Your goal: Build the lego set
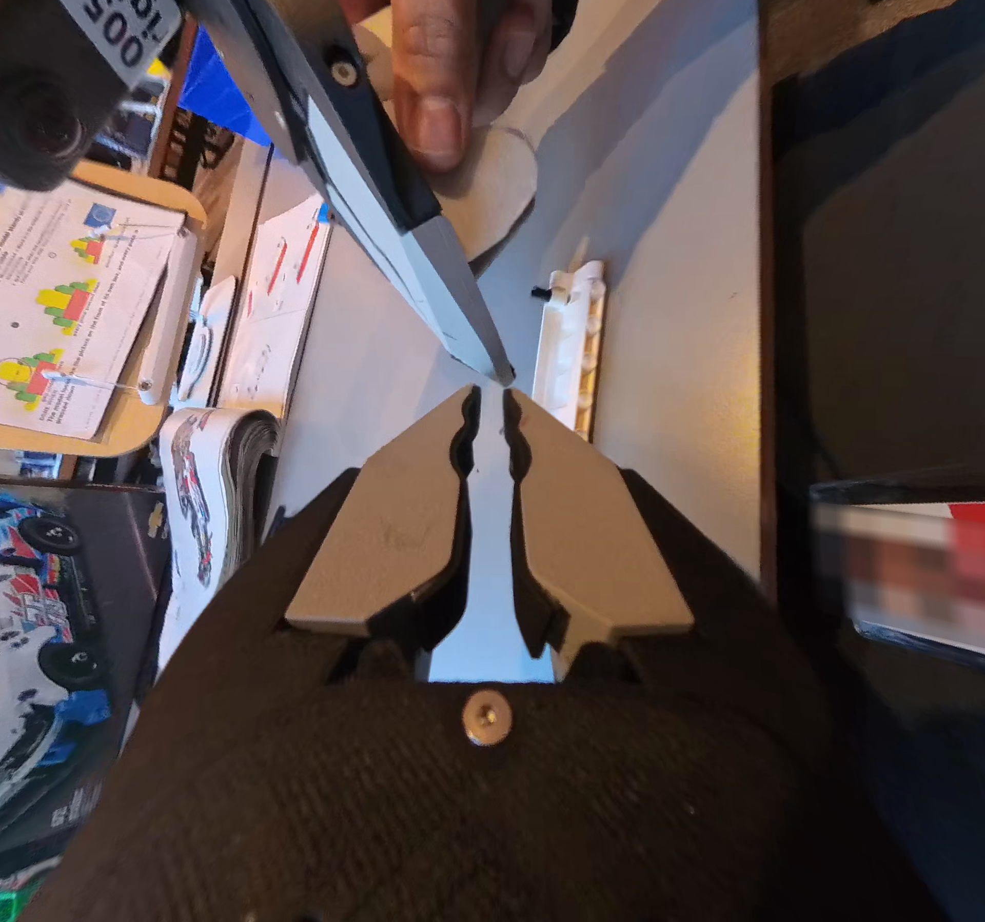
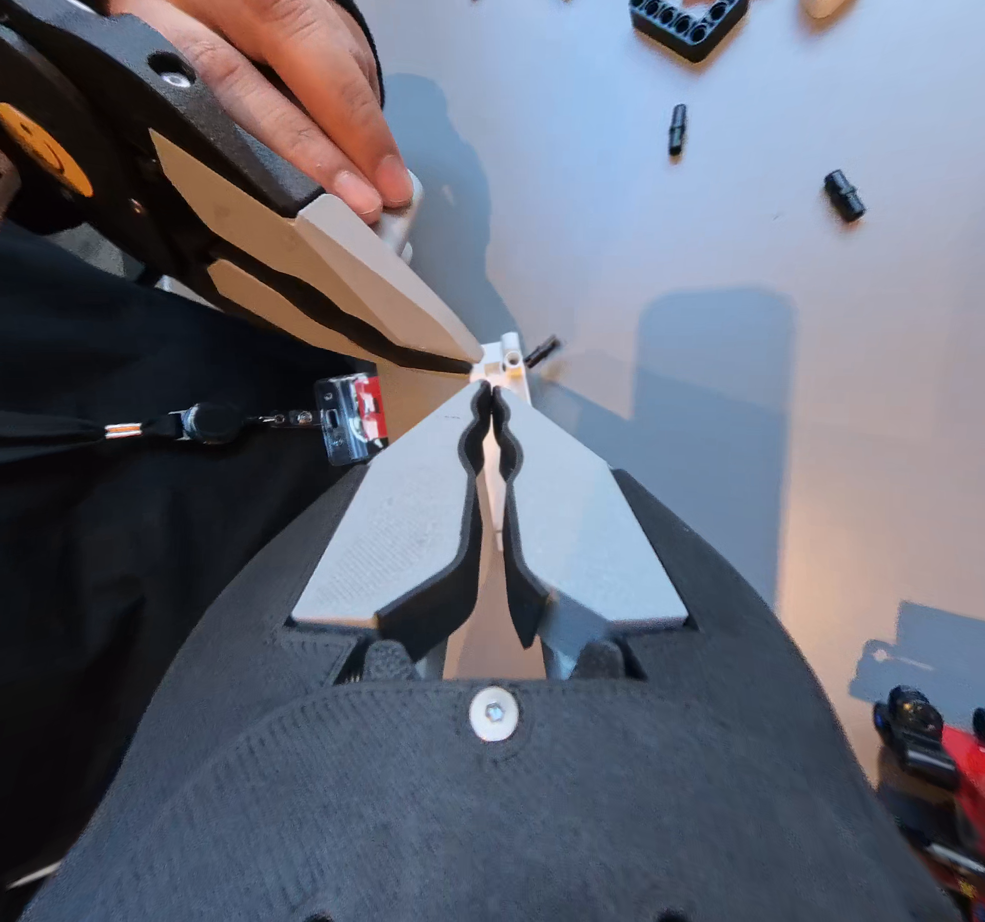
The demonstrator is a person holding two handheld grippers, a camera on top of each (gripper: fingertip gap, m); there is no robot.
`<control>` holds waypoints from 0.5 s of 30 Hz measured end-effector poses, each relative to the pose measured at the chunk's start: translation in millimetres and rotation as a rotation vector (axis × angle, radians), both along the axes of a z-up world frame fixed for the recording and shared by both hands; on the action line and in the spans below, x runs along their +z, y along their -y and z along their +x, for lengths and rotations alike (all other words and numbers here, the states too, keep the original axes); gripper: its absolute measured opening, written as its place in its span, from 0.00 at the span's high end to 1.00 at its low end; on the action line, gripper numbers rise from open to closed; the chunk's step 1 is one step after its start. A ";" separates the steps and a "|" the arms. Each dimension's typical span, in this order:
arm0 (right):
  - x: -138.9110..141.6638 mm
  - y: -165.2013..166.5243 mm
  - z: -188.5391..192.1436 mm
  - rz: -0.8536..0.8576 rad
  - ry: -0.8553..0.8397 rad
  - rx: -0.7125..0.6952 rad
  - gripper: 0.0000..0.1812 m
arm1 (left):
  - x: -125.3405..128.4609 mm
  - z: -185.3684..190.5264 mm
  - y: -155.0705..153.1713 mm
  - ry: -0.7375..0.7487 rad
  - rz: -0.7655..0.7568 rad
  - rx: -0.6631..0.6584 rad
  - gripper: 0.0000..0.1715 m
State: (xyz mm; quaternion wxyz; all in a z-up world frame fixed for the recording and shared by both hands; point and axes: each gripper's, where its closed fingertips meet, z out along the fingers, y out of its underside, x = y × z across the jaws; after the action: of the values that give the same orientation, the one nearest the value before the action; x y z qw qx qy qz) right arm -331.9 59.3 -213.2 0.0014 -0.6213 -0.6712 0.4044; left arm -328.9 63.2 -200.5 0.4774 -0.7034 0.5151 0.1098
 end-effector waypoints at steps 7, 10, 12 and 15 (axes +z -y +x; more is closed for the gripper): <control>-9.4 -28.6 -18.6 0.173 -0.014 -0.130 1.00 | -18.0 -42.6 -19.3 0.029 -0.107 0.217 0.96; -3.6 -32.5 -16.0 0.241 -0.044 -0.148 1.00 | -9.1 -52.4 -19.8 0.230 -0.185 0.276 0.98; -3.0 -38.0 -11.7 0.291 -0.051 -0.179 0.99 | -10.5 -59.8 -21.7 0.332 -0.272 0.326 0.98; -0.5 -39.0 -4.0 0.314 -0.078 -0.213 0.99 | -12.1 -63.5 -26.0 0.450 -0.365 0.373 0.97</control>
State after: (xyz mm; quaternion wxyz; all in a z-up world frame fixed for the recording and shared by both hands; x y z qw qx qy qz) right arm -335.9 98.3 -213.7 0.1671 -0.6648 -0.6559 0.3161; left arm -392.4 89.2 -212.6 0.4171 -0.8658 0.2706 -0.0568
